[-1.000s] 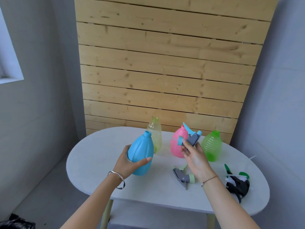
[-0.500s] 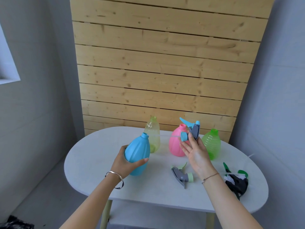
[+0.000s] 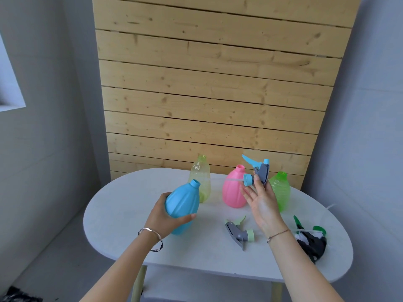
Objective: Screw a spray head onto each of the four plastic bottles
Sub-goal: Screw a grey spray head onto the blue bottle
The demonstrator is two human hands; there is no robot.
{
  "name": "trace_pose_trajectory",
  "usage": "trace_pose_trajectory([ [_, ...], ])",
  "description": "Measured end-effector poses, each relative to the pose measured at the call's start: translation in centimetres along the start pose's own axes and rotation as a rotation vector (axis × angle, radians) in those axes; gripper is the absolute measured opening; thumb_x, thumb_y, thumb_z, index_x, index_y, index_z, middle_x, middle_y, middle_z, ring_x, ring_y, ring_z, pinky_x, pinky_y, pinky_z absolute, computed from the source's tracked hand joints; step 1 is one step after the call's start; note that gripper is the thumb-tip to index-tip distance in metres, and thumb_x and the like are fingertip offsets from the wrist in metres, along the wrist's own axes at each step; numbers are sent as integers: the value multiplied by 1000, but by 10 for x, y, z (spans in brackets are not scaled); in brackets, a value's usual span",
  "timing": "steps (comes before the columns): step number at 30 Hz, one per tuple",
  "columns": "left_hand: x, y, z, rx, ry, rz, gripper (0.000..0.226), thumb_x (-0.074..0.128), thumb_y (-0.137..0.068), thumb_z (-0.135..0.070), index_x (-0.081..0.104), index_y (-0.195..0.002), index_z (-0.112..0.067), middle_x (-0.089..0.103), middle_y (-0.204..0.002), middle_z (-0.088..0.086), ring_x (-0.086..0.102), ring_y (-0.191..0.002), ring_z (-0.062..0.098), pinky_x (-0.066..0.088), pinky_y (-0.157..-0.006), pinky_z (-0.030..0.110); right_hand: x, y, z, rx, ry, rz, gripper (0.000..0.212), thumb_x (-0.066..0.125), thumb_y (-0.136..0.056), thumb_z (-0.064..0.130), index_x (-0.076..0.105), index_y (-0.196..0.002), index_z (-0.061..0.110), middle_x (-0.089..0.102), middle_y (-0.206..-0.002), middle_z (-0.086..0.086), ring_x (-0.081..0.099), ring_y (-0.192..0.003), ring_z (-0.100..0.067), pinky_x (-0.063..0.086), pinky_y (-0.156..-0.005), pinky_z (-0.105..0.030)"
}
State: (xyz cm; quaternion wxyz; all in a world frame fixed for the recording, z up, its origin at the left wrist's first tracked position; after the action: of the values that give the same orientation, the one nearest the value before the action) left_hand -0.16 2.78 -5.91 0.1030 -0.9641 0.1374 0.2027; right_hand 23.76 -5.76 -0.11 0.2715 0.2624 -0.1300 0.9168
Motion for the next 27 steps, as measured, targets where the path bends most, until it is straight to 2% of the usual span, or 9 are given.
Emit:
trace_pose_trajectory([
  [3, 0, 1, -1, 13, -9, 16, 82, 87, -52, -48, 39, -117, -33, 54, -111, -4, 57, -96, 16, 50, -66, 18, 0, 2, -1, -15, 87, 8, 28, 48, -96, 23, 53, -123, 18, 62, -111, -1, 65, -94, -17, 49, -87, -29],
  [8, 7, 5, -7, 75, -122, 82, 92, 86, -48, -52, 41, -125, -30, 53, -116, -4, 56, -102, 17, 55, -84, 33, 9, 5, -12, -14, 278, 77, 30, 56, -91, 24, 57, -121, 21, 65, -97, 2, 69, -78, -9, 54, -82, -26],
  [11, 14, 8, -15, 120, -138, 123, 91, 84, -47, -55, 41, -124, -32, 53, -117, -7, 55, -102, 14, 53, -87, 31, 18, 10, -23, -19, 385, 159, 29, 58, -91, 22, 59, -120, 21, 69, -95, 3, 70, -84, -15, 56, -77, -23],
  [15, 19, 9, -20, 114, -107, 149, 92, 84, -47, -56, 41, -125, -32, 53, -116, -9, 55, -102, 13, 51, -84, 26, 25, 13, -30, -15, 428, 208, 19, 62, -89, 23, 65, -105, 32, 72, -93, 14, 68, -89, -5, 57, -79, -23],
  [17, 19, 8, -21, 109, -87, 169, 90, 84, -48, -55, 42, -124, -33, 55, -114, -9, 56, -101, 12, 50, -80, 22, 26, 13, -29, -15, 432, 231, 21, 66, -85, 19, 65, -103, 29, 72, -95, 16, 67, -93, -3, 56, -82, -23],
  [20, 18, 6, -22, 100, -75, 189, 86, 86, -50, -52, 43, -122, -34, 56, -113, -9, 57, -98, 11, 49, -77, 20, 26, 13, -27, -17, 445, 275, 22, 71, -80, 8, 64, -96, 21, 71, -94, 9, 68, -95, -10, 55, -87, -25],
  [22, 17, 6, -23, 87, -43, 204, 84, 87, -51, -48, 43, -121, -37, 55, -113, -9, 58, -97, 7, 49, -75, 18, 28, 14, -25, -33, 472, 311, 23, 69, -80, 4, 62, -95, 20, 71, -95, 5, 68, -94, -6, 54, -85, -20],
  [25, 14, 5, -22, 37, 75, 178, 98, 91, -51, -39, 37, -133, -36, 49, -122, -4, 57, -106, 15, 51, -82, 24, 29, 14, -19, -41, 524, 340, 19, 68, -82, 4, 62, -95, 17, 70, -105, -7, 67, -93, -2, 51, -79, -14],
  [27, 13, 5, -23, -4, 168, 158, 106, 90, -47, -40, 32, -135, -40, 48, -122, -4, 58, -107, 17, 51, -78, 22, 29, 14, -14, -59, 528, 340, 19, 67, -82, 6, 64, -95, 19, 70, -109, -9, 68, -93, -2, 51, -77, -13],
])
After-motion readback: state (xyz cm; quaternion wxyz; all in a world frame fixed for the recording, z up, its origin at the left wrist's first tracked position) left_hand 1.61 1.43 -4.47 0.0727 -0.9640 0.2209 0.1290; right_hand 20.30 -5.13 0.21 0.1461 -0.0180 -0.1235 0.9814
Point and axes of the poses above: each hand's wrist, its own y-axis away from the middle knuckle, its own x-axis out of the palm, z = x × y, the point moved 2 cm from there along -y, towards the middle knuckle
